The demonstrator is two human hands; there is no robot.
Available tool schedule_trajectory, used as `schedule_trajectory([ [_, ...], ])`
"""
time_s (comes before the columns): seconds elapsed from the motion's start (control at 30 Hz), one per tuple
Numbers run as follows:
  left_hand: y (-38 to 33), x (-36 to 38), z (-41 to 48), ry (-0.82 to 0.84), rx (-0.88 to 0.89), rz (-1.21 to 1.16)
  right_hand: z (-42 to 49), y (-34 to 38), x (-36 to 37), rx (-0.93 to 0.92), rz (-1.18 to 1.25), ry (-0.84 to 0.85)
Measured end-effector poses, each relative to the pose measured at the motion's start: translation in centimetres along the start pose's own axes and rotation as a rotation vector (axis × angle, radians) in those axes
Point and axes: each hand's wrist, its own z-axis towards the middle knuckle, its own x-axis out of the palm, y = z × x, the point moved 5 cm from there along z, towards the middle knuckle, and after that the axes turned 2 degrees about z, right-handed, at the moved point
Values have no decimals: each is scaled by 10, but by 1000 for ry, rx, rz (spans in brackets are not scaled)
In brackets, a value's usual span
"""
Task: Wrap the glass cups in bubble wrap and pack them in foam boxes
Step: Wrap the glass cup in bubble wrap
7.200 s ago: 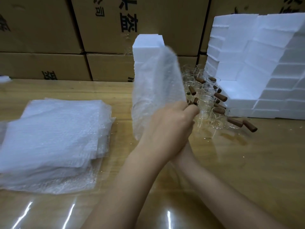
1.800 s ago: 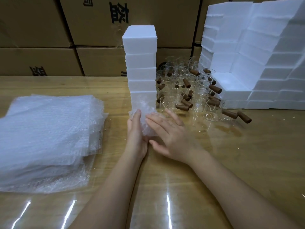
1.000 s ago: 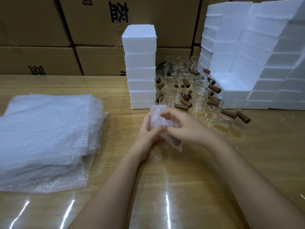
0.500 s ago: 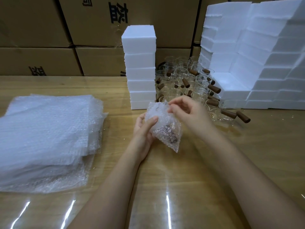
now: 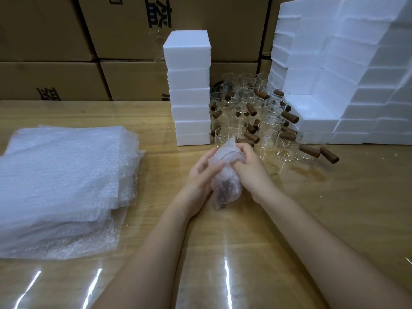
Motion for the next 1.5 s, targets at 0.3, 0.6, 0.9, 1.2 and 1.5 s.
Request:
schedule_trajectory([
  [0.3,-3,7,-4,-199,161,421,-3,11,-2,-82,-266,-10],
  [0.6,-11,-1,-1,-363,158,483,-14,25,8,-67,-257,327],
  [0.9,-15,23,-11,-319,317,573,-10,38,-12,-238,-471,-72],
  [1.2,-36,27,-16,-416,468,846,-23,57,-6,-601,-692,-51],
  [1.5,-23,7,-20,-646,339,689,-15,28,5,-287,-617,-2],
])
